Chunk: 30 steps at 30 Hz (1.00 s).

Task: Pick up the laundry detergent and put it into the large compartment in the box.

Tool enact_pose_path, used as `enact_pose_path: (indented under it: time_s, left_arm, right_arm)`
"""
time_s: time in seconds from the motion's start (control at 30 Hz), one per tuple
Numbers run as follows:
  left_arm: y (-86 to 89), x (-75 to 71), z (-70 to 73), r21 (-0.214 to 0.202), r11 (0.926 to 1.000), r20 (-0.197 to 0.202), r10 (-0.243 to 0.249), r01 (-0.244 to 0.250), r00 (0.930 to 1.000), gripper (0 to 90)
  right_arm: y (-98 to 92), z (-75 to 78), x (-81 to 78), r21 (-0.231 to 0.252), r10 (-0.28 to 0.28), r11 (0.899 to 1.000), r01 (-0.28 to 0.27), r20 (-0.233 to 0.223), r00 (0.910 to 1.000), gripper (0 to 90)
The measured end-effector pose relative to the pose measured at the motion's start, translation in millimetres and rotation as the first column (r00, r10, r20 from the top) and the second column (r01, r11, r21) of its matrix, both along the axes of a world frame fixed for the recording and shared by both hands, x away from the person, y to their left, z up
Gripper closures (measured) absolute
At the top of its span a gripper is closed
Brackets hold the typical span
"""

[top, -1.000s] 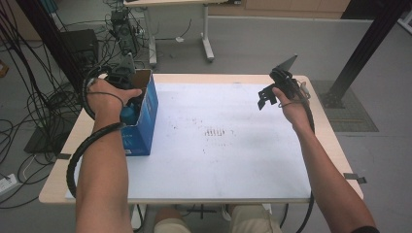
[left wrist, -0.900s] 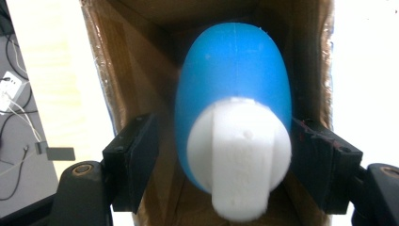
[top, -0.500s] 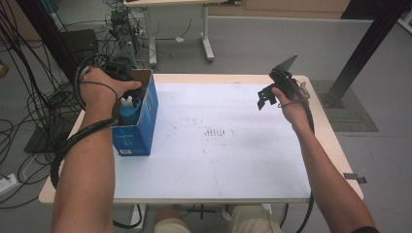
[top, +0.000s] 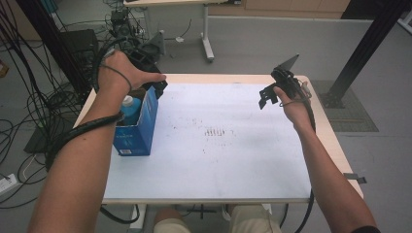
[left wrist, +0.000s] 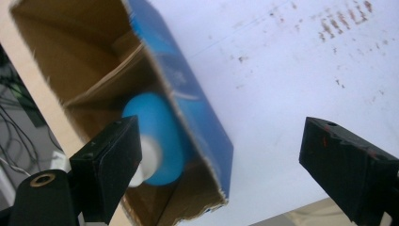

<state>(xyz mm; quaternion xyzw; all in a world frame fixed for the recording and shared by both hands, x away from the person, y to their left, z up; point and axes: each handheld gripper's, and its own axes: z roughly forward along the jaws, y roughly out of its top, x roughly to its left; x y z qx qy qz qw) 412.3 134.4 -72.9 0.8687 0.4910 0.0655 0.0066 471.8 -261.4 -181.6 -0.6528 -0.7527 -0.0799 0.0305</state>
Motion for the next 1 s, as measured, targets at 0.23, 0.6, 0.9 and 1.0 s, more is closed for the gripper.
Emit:
enact_pose_path:
  time_s: [0.23,0.6,0.9,1.0]
  left_arm:
    - [-25.5,7.2,-0.4,-0.011,0.9913,-0.042,-0.131,0.131,0.9904,13.1]
    - [-59.4,8.5,-0.2,-0.018,0.9574,-0.051,-0.289,0.288,0.9560,11.5]
    - [-74.2,11.2,-5.3,0.001,0.9411,-0.087,-0.337,0.338,0.9376,10.6]
    - [-75.2,9.5,-7.6,-0.006,0.9404,-0.079,-0.340,0.340,0.9373,10.6]
  right_arm:
    - [-2.7,0.0,0.6,0.000,-0.006,1.000,0.006,-0.002,1.0000,5.7]
    - [-3.6,-0.2,0.5,0.004,0.000,1.000,0.000,-0.006,1.0000,5.7]
    - [-3.2,-0.5,0.8,0.005,0.006,1.000,-0.006,-0.005,1.0000,5.7]
    - [-1.2,-1.6,1.6,0.004,0.009,1.000,-0.009,-0.008,0.9999,5.7]
